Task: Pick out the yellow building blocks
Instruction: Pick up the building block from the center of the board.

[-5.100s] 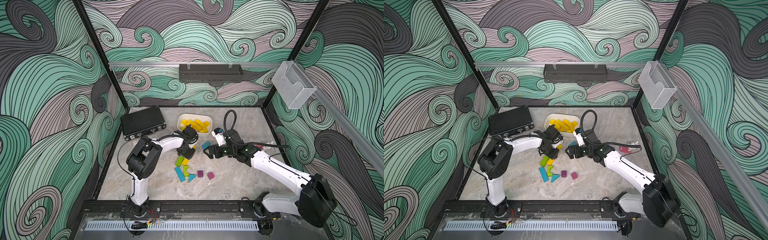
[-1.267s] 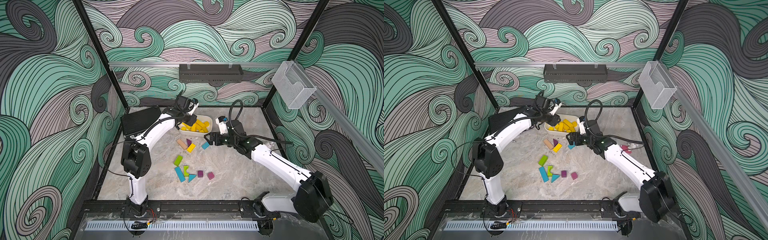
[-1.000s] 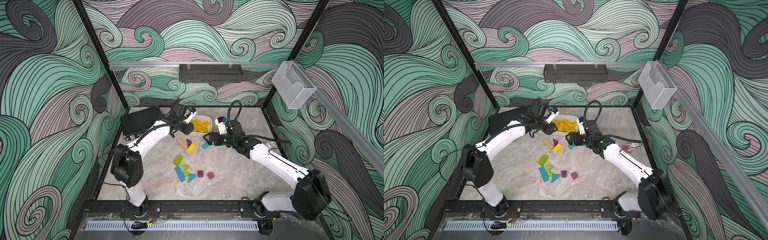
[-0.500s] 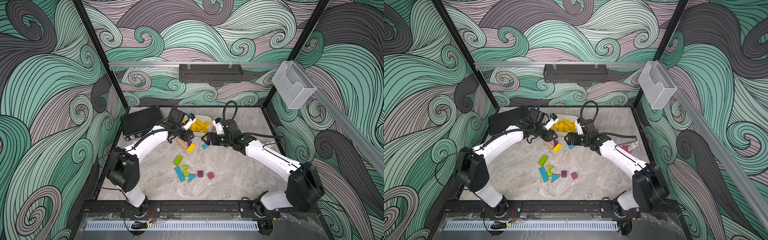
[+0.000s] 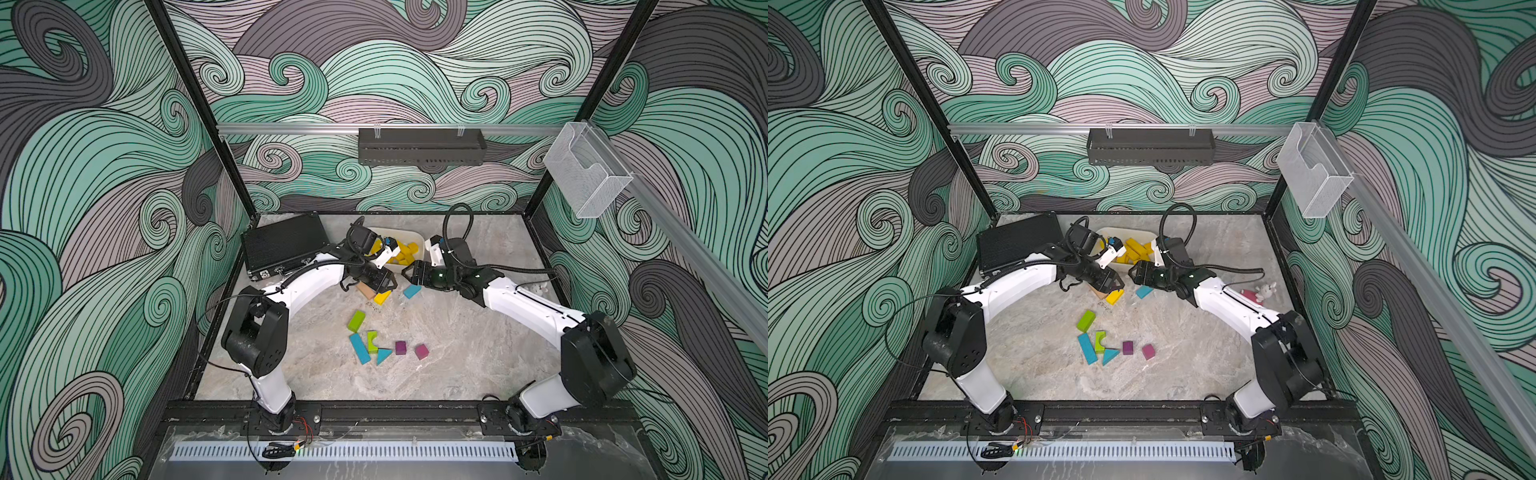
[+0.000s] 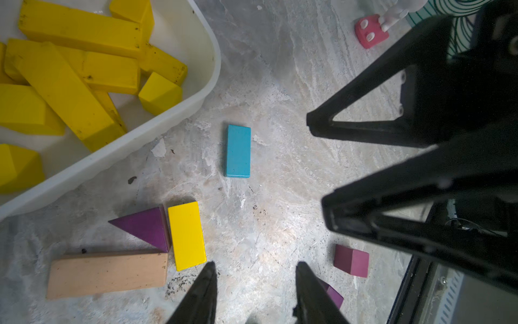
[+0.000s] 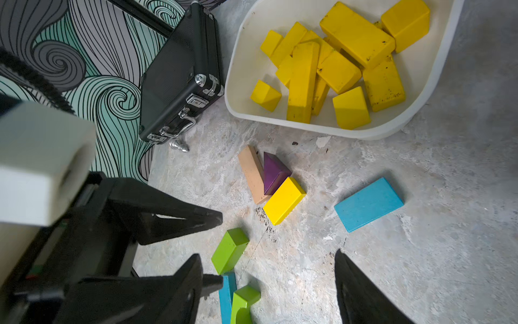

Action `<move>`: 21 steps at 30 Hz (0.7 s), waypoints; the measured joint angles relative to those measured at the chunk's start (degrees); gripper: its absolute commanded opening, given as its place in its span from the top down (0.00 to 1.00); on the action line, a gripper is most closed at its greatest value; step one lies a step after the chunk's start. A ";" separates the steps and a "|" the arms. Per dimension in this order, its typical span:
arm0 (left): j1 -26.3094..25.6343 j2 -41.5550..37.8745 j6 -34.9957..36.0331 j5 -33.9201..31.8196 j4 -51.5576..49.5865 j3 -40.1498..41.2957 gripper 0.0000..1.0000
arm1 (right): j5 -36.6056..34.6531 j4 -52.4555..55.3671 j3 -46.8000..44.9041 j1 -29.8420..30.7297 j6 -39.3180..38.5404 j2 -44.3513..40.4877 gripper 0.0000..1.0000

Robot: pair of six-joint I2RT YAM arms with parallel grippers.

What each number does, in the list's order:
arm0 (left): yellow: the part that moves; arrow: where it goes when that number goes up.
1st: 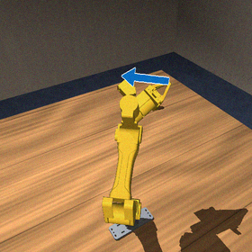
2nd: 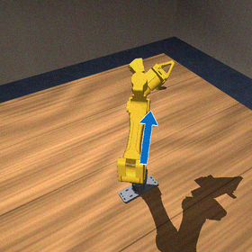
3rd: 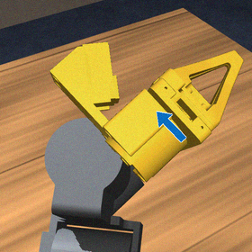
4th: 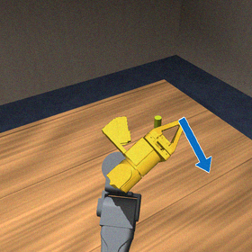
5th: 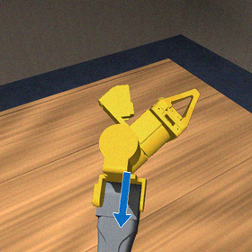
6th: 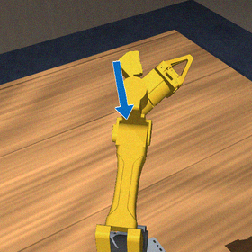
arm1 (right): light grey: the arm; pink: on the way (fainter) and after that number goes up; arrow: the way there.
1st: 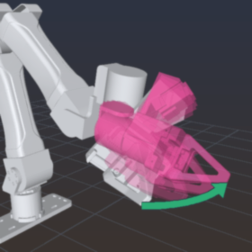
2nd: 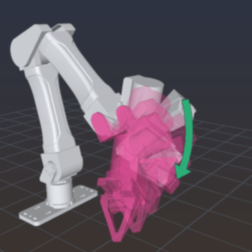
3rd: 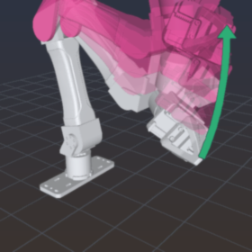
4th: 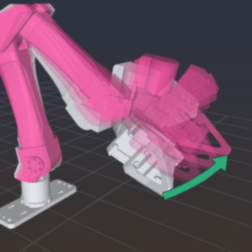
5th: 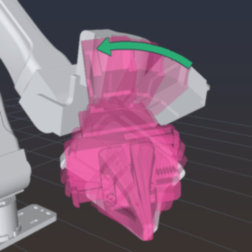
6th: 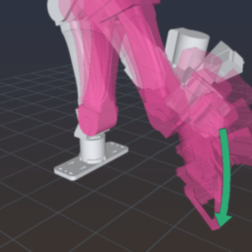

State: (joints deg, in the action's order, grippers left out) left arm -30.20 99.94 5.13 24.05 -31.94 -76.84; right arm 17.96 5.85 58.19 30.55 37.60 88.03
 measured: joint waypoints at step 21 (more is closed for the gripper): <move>-1.25 10.54 2.40 -10.14 -1.29 -1.27 0.48 | 0.63 -2.25 -2.43 -1.27 1.86 -1.22 0.20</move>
State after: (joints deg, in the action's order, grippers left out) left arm -31.44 110.48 7.53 13.91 -33.23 -78.11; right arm 18.59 3.60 55.77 29.28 39.46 86.80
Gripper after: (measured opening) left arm 0.521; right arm 0.793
